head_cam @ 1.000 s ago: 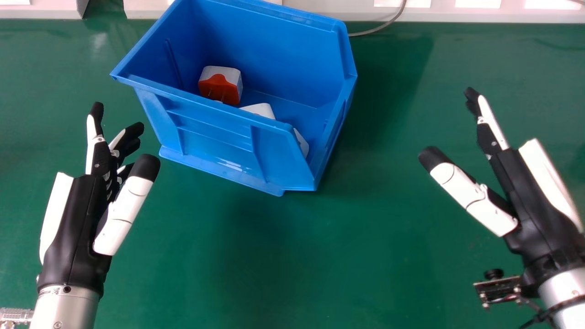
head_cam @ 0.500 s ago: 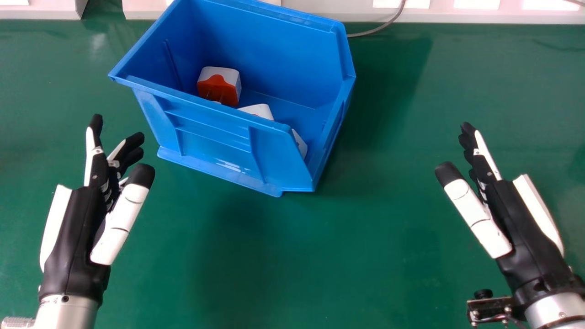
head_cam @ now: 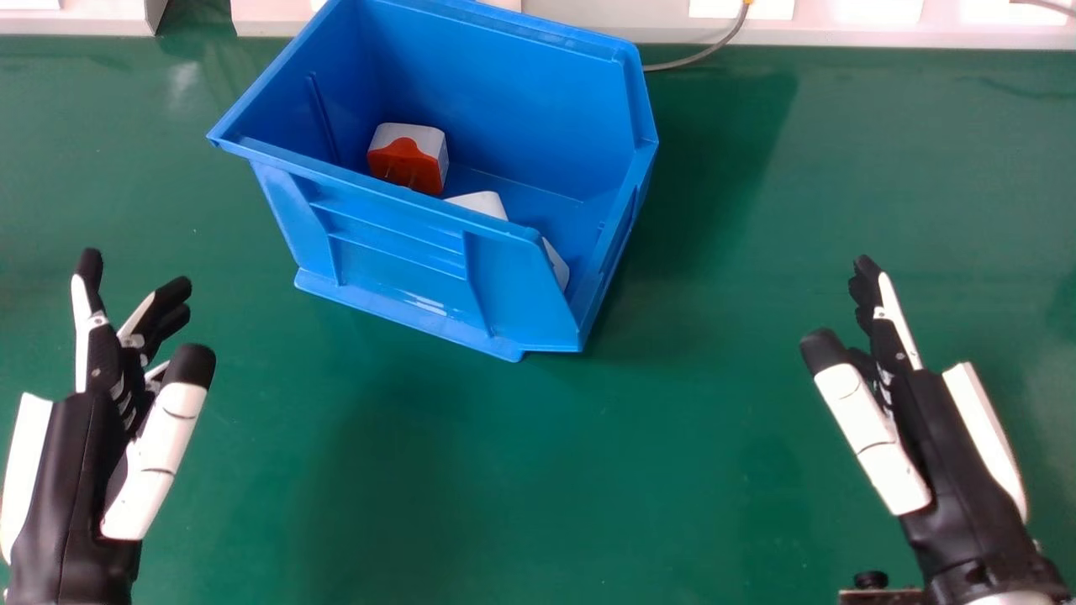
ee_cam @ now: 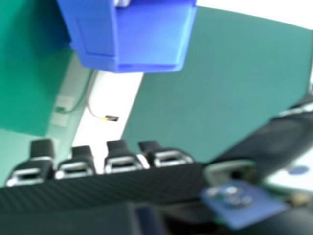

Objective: Pick all objects and put in blue box

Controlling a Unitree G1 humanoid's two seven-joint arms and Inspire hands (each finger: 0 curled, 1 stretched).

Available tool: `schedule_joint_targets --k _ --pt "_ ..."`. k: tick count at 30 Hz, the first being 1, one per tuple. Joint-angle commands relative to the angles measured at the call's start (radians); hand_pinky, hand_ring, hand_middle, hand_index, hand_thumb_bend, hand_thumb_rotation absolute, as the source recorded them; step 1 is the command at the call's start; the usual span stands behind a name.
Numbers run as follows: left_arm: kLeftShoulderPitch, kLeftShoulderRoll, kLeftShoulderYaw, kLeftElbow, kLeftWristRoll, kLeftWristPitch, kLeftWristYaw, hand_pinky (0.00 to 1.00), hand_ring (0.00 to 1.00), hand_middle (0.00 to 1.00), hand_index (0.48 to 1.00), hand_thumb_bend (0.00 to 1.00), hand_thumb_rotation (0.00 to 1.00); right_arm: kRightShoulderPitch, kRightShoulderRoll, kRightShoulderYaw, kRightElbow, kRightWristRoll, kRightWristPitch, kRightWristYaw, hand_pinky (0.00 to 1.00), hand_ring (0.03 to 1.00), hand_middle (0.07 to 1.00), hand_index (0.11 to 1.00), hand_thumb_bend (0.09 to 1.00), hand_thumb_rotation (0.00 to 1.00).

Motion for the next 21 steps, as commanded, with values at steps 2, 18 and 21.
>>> schedule_joint_targets --k 2,18,21 --pt "-0.016 0.025 0.02 0.028 0.01 -0.052 0.013 0.75 0.87 0.89 0.877 0.72 0.83 -0.017 0.009 0.008 0.004 -0.016 -0.032 -0.028 0.93 1.0 1.0 1.0 0.475 1.0" --pt "-0.125 0.069 0.016 0.126 0.002 -0.025 0.003 0.61 0.77 0.8 0.779 0.89 0.69 -0.134 0.011 0.003 0.101 -0.016 -0.05 -0.064 1.0 1.0 1.0 1.0 0.363 1.0" --pt "-0.113 0.075 0.018 0.081 0.032 0.052 0.026 0.59 0.76 0.79 0.766 0.97 0.67 -0.137 0.015 0.008 0.101 -0.022 -0.046 -0.065 1.0 1.0 1.0 1.0 0.326 1.0"
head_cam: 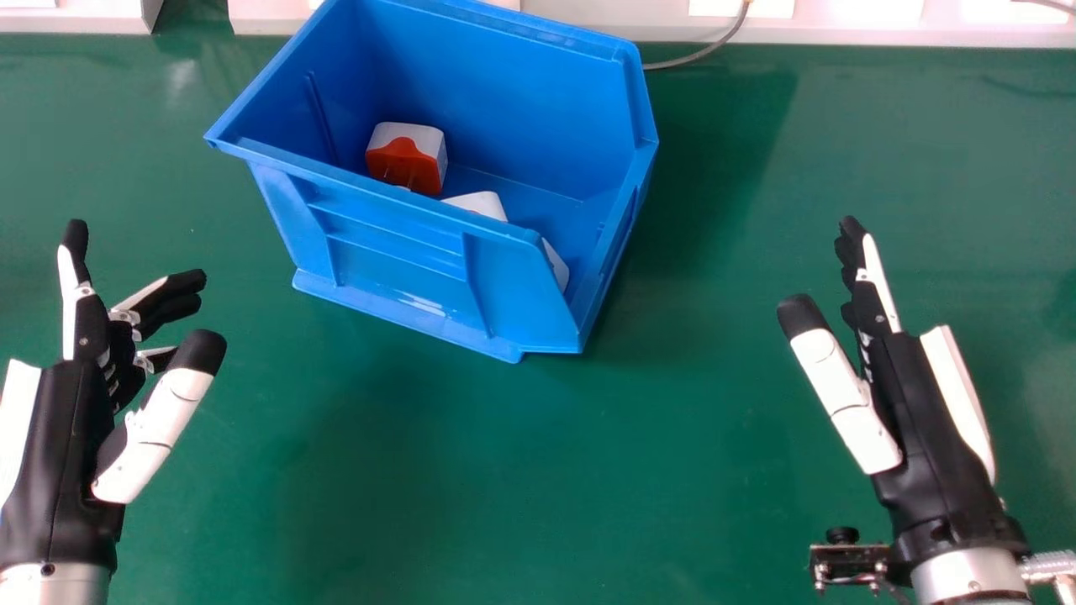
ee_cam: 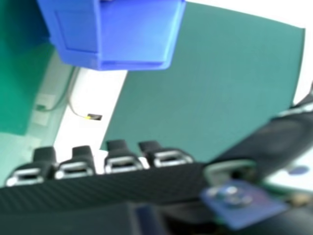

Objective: Pick all objects and put in blue box

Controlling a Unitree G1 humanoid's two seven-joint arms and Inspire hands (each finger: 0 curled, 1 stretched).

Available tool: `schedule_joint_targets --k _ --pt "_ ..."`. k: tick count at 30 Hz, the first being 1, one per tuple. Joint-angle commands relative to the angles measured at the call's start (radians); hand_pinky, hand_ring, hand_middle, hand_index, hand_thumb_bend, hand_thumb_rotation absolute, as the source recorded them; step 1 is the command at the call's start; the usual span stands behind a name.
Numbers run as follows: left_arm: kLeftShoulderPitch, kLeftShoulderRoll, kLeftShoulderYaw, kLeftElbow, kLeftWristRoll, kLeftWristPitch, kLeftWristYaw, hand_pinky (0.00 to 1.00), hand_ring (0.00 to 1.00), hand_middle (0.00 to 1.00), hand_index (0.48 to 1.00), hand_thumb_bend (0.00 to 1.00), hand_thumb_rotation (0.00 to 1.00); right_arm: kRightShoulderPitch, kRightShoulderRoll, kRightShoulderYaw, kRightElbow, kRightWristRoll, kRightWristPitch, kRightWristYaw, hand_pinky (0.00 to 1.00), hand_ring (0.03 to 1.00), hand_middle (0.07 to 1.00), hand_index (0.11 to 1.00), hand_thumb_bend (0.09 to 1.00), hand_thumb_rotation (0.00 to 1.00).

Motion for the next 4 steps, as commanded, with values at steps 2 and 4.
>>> schedule_joint_targets --k 2,4 --pt "0.022 0.014 0.009 -0.065 0.026 0.043 0.029 0.59 0.75 0.79 0.763 0.98 0.67 -0.009 0.009 0.008 -0.02 -0.006 -0.01 -0.018 1.0 1.0 1.0 1.0 0.319 1.0" --pt "0.027 0.019 0.012 -0.08 0.032 0.056 0.033 0.57 0.74 0.78 0.752 0.99 0.68 -0.006 0.021 0.018 -0.021 -0.012 -0.011 -0.029 1.0 1.0 1.0 1.0 0.292 1.0"
